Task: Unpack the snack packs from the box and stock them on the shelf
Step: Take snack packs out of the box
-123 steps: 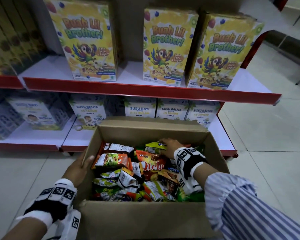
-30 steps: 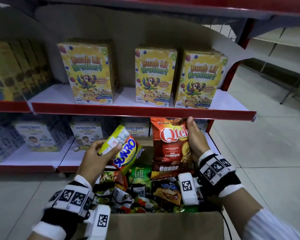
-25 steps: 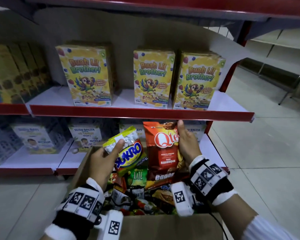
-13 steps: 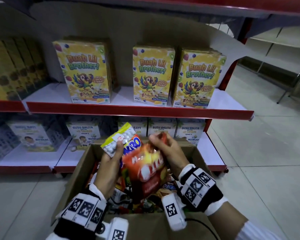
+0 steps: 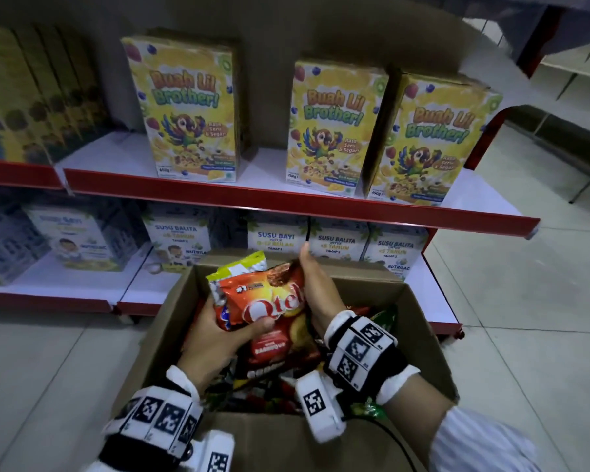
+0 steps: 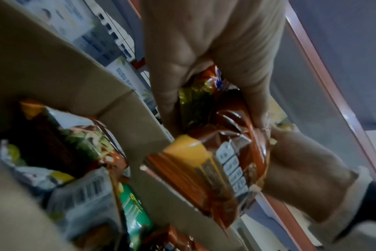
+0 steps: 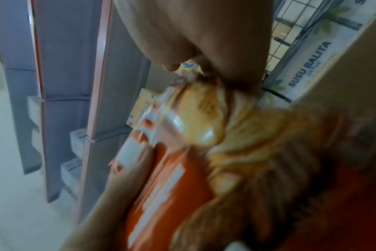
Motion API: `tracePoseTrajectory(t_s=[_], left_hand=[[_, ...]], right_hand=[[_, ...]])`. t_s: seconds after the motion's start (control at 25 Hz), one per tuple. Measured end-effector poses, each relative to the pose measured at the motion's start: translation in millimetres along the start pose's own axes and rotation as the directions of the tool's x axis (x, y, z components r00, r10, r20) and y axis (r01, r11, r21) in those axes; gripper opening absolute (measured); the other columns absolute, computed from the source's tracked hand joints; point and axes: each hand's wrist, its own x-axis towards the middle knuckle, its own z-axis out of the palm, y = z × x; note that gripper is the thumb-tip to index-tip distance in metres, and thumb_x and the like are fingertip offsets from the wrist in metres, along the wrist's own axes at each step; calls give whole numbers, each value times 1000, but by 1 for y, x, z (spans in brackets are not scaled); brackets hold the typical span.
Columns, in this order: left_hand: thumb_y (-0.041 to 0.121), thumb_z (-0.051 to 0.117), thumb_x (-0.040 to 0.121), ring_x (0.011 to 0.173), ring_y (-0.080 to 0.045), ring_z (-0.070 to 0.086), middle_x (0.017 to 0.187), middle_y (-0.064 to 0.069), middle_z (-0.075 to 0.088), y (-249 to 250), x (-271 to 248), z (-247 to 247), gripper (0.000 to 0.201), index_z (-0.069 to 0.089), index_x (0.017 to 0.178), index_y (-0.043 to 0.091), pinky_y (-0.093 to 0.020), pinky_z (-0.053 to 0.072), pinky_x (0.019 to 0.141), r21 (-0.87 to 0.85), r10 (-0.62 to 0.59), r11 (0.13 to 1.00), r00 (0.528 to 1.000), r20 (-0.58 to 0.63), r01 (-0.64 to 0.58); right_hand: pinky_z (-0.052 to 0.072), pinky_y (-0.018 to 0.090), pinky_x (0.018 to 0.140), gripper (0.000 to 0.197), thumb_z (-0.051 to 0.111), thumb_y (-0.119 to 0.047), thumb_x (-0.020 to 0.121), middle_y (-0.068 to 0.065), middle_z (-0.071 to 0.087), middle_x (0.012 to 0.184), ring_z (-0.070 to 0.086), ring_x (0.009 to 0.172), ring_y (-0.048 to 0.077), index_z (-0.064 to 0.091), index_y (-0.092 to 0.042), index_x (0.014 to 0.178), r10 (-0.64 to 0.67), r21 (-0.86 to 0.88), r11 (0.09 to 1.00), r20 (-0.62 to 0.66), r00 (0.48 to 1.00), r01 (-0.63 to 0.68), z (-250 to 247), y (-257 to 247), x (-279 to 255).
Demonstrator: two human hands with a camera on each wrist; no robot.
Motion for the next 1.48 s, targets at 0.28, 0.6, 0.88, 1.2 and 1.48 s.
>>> tracePoseTrajectory(t_s=[0.28,0.6,0.88,1.2,1.48], left_hand=[[28,85,50,102,-25,68,112,-2,71,-18,17,-93,83,54,127,23,-47,54,87,6,-69,997,966,-248,73],[45,92,45,97,-22,69,108,2,71,-39,16,-98,90,52,125,29,-47,55,85,21,-91,994,922,-376,107],[69,78,37,74,17,61,90,31,60,-43,12,-93,88,46,115,42,-4,45,61,345,41,933,919,-391,105],[72,75,38,78,2,59,99,12,63,-44,14,-92,95,45,122,39,-23,49,79,414,47,901,918,-393,131],[48,85,51,94,-17,61,120,-5,62,-29,12,-82,95,36,129,27,-27,48,83,373,25,917,912,-409,142]], right_hand=[[46,27,71,41,44,-31,100,17,63,116,57,85,19,56,-1,125,273,-640,735,-24,962,-224,-32,47,53],[42,30,77,35,59,-24,92,14,55,99,53,91,25,58,0,118,348,-812,519,-82,934,-265,-12,84,91],[42,30,95,80,66,-38,86,17,44,143,51,120,23,29,3,144,477,-847,369,-180,860,-382,-11,103,93],[51,34,92,67,86,-18,64,10,65,117,62,103,26,56,-5,123,400,-578,724,-93,912,-376,-22,114,85],[53,35,79,56,75,-11,70,9,70,104,65,91,26,56,-14,122,104,-176,977,-117,988,-124,-52,56,49]])
